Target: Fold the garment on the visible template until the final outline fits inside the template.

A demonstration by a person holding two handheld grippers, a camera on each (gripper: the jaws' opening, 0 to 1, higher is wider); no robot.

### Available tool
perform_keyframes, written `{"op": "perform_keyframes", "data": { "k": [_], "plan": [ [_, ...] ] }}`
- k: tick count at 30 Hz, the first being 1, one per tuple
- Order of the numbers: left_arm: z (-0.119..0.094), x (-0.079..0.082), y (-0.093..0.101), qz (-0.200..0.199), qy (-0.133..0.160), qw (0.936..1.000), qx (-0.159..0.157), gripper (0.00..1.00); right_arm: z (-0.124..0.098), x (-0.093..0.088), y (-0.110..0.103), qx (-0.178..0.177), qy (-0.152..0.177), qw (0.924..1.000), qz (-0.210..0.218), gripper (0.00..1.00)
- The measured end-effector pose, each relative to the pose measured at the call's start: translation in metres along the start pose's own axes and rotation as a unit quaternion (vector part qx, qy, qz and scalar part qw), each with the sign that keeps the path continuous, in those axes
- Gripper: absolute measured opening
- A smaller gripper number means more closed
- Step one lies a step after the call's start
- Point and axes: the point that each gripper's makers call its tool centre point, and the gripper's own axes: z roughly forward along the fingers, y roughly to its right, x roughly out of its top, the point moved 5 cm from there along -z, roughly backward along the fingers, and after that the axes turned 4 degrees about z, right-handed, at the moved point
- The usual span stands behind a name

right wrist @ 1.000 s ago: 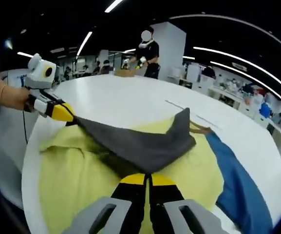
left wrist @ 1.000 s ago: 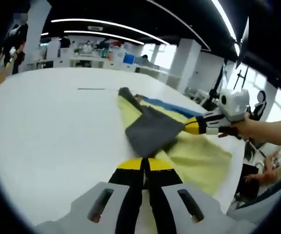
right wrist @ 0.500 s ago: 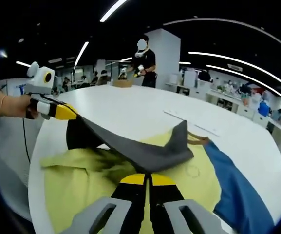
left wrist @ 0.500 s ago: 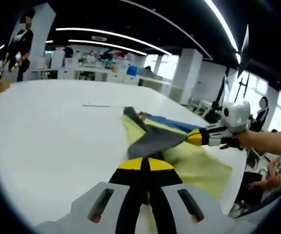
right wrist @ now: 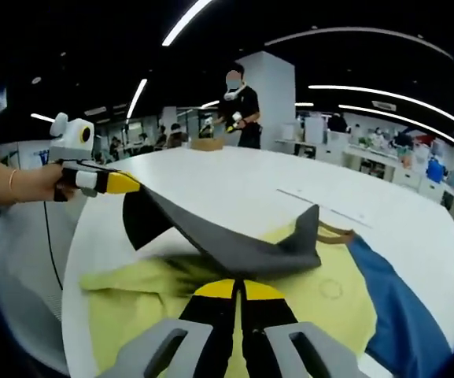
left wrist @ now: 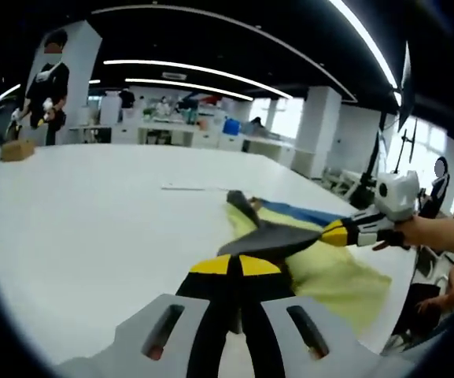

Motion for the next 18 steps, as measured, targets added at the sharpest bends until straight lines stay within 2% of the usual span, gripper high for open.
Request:
{"op": "perform_keyframes", "data": {
  "k": [3,6,9,18],
  "plan": [
    [0.000,-0.004,0.002,0.002,-0.007,1.0000,-0.006,0.00,0.001,-0.002,-0.001,-0.001,-0.005,1.0000,0.000,0.00],
    [0.001,-0.019,0.010,0.010,-0.042,0.9988,-0.022,0.00,0.001,-0.011,0.003,-0.012,-0.022,0.9997,-0.007,0.00],
    [0.002,-0.031,0.022,0.019,-0.059,0.9973,-0.040,0.00,0.000,-0.015,0.004,-0.013,-0.026,0.9996,-0.004,0.00],
    [0.008,-0.054,0.054,0.007,-0.085,0.9932,-0.079,0.00,-0.002,-0.023,0.009,-0.020,-0.032,0.9993,0.004,0.00]
  ]
}}
